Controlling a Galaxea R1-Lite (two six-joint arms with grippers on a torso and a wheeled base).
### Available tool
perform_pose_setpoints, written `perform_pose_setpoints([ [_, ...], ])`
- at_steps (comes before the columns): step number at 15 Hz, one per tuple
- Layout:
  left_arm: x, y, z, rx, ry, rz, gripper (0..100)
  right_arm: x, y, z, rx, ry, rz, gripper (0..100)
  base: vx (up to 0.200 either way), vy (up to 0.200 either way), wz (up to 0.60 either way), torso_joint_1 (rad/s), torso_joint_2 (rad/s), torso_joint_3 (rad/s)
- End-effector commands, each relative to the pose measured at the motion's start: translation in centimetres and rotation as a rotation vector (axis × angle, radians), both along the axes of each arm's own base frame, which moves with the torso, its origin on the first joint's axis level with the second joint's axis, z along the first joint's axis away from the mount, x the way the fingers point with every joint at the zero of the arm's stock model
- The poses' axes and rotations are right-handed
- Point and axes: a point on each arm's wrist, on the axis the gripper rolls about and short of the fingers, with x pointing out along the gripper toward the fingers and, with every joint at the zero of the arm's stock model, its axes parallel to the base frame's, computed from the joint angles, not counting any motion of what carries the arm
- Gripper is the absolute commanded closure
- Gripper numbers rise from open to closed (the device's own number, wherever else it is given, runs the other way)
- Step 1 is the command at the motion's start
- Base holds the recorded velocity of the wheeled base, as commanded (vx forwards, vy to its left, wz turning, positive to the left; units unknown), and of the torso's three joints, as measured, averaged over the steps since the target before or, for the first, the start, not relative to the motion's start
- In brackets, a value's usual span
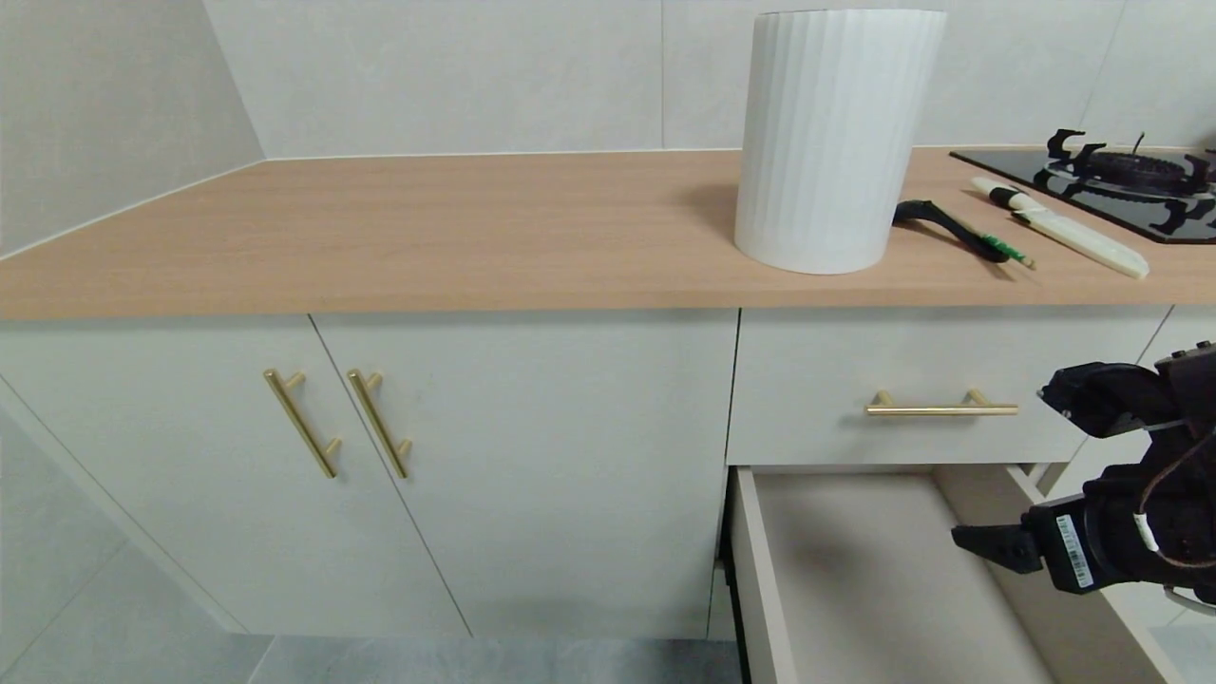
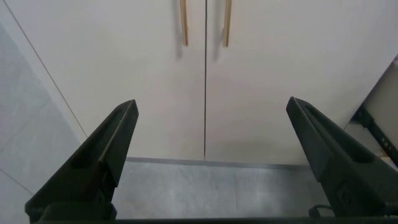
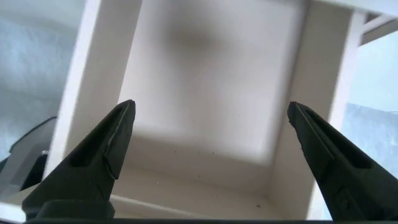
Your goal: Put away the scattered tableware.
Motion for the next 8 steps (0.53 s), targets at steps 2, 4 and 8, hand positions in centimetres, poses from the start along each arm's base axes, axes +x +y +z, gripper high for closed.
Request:
perform_pose_setpoints([
  [2,0.01,0.0,0.02,0.0,0.0,0.001,0,-0.02,-0.02,0.07,0.0,-0.004,0.001,0,0.0,0.0,0.0,0.124,-0.42,-0.315],
  [4,0.01,0.0,0.02,0.0,0.0,0.001,0,0.02,-0.03,0.04,0.0,-0.003,-0.001,0,0.0,0.0,0.0,0.107,-0.54,-0.305],
  [8,0.01,0.0,0.02,0.0,0.0,0.001,0,0.04,-0.02,0.01,-0.001,-0.001,-0.001,0,0.0,0.0,0.0,0.161,-0.47,-0.31],
])
